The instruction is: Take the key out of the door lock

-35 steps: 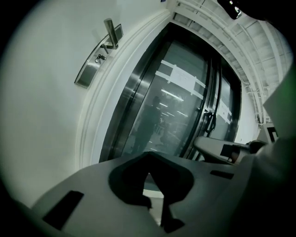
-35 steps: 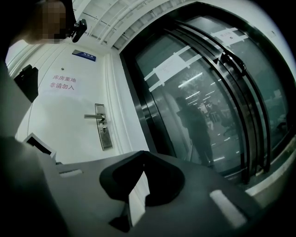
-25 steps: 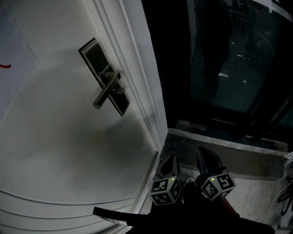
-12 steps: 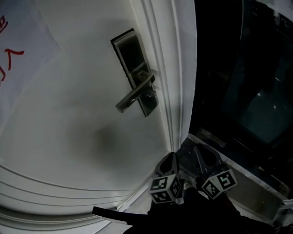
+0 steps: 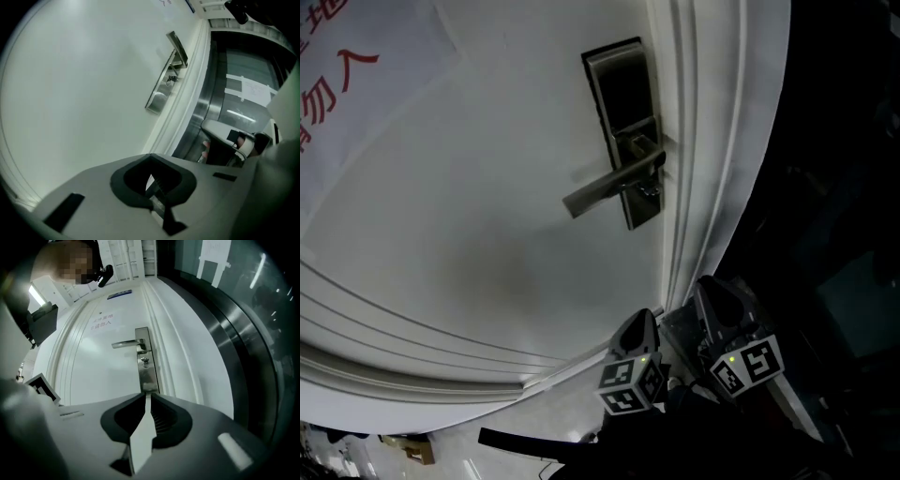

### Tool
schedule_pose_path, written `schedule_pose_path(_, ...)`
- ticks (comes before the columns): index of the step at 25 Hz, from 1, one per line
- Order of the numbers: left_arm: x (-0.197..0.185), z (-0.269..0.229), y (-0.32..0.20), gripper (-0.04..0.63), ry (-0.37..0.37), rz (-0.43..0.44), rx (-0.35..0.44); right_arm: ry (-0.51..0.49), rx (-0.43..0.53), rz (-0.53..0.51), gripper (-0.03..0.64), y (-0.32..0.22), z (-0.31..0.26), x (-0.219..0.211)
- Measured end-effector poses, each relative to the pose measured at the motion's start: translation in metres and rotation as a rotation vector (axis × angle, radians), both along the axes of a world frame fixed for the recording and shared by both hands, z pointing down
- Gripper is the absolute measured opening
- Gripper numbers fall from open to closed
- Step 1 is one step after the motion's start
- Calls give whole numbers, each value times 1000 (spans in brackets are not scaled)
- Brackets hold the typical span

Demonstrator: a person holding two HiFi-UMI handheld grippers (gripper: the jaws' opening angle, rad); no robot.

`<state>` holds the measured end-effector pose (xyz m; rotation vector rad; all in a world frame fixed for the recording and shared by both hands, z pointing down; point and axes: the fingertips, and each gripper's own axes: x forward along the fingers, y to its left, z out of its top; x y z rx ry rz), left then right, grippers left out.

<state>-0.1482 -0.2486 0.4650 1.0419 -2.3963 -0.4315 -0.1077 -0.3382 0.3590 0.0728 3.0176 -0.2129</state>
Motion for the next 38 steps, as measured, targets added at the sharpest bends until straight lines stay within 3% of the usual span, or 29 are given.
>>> schedule_pose_path(5,-7,3,21,0,9,-117,-5,-113,195,-85,31,2,-36,-29)
schedule_pose_path(12,-16,-7,30,0,18,-166,44,-225,418,-119,58,2,-88,-66)
schedule_pose_path(16,-31,-23,32,0,-11,-161,61,-213,669,-89,78,9,-100,-83)
schedule_pose_path(20,-41,-30,31,0,-35,-140,57,-208,857,-59,78,16,-111,-94)
schedule_pose_path(26,-48,-30,31,0,-44,-109,75,-85,1117,-27,78,17,-98,-118)
schedule_pose_path(31,-55,-32,33,0,-43,-105,75,-77,1220,43,77,16,-100,-131)
schedule_pose_path(38,-58,-32,31,0,-39,-79,84,-92,1273,95,20,18,-100,-135)
